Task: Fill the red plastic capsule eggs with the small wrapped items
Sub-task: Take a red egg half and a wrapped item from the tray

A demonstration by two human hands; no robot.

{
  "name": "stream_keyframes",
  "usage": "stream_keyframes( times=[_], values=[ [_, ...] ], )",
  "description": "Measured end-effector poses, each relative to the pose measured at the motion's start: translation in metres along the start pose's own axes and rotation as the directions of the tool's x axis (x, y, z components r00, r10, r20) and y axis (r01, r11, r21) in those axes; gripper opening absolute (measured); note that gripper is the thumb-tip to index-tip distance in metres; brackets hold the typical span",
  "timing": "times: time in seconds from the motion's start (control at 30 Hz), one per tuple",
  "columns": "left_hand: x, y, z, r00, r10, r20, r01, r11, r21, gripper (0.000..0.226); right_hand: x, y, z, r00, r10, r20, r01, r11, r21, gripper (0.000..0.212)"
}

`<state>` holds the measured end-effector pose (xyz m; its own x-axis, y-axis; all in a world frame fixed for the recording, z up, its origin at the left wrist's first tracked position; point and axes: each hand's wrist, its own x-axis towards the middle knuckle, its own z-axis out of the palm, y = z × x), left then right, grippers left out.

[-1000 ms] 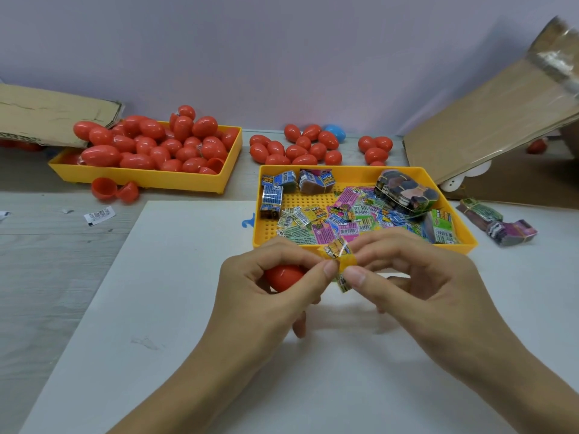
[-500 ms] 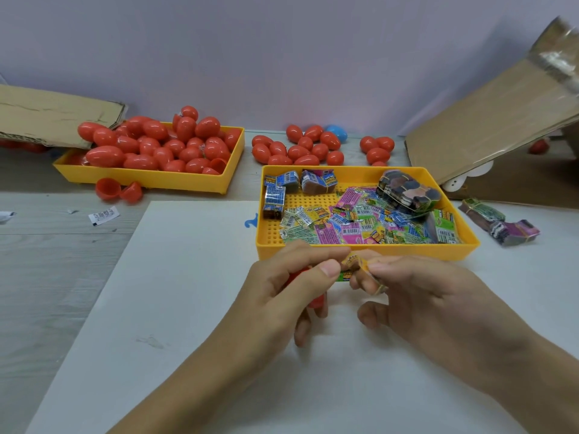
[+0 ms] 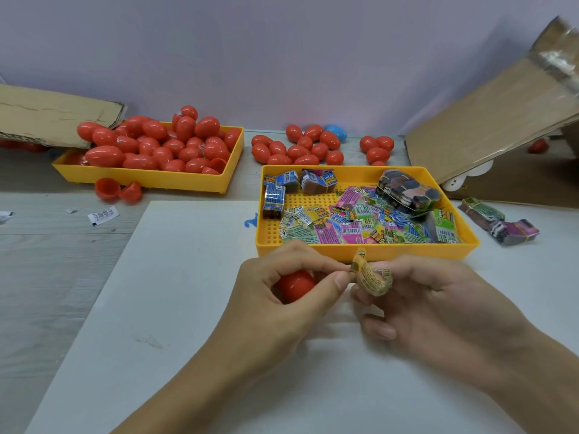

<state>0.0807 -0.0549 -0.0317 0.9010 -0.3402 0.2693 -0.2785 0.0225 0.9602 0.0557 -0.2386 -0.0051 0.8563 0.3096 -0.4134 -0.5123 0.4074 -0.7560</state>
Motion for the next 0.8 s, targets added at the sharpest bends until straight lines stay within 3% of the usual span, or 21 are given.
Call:
stream_keyframes(
  times=[0.23, 0.33, 0.4, 0.6, 0.8],
  values=[
    [0.0, 0.0, 0.0, 0.998, 0.062, -0.01, -0.062, 0.998, 0.032, 0.005, -0.004, -0.003, 0.002, 0.998, 0.044, 0.043, -0.043, 0.999, -0.027, 0.018],
    [0.0, -0.001, 0.0, 0.996, 0.09, -0.027, -0.089, 0.995, 0.054, 0.01, -0.008, -0.006, 0.004, 0.993, 0.071, 0.095, -0.057, 0.987, -0.148, 0.038],
    [0.0, -0.001, 0.0, 0.992, 0.124, -0.031, -0.122, 0.99, 0.076, 0.012, -0.009, -0.007, 0.004, 0.998, 0.047, 0.05, -0.038, 0.986, -0.162, 0.048],
    [-0.001, -0.003, -0.001, 0.984, 0.18, -0.015, -0.179, 0.981, 0.069, 0.006, -0.01, -0.007, 0.006, 1.0, 0.003, -0.014, -0.006, 0.974, -0.227, 0.025],
    [-0.001, -0.001, 0.0, 0.983, 0.178, -0.037, -0.176, 0.984, 0.041, 0.007, -0.01, -0.01, 0.003, 0.997, -0.027, -0.066, -0.002, 0.912, -0.41, 0.045]
  ],
)
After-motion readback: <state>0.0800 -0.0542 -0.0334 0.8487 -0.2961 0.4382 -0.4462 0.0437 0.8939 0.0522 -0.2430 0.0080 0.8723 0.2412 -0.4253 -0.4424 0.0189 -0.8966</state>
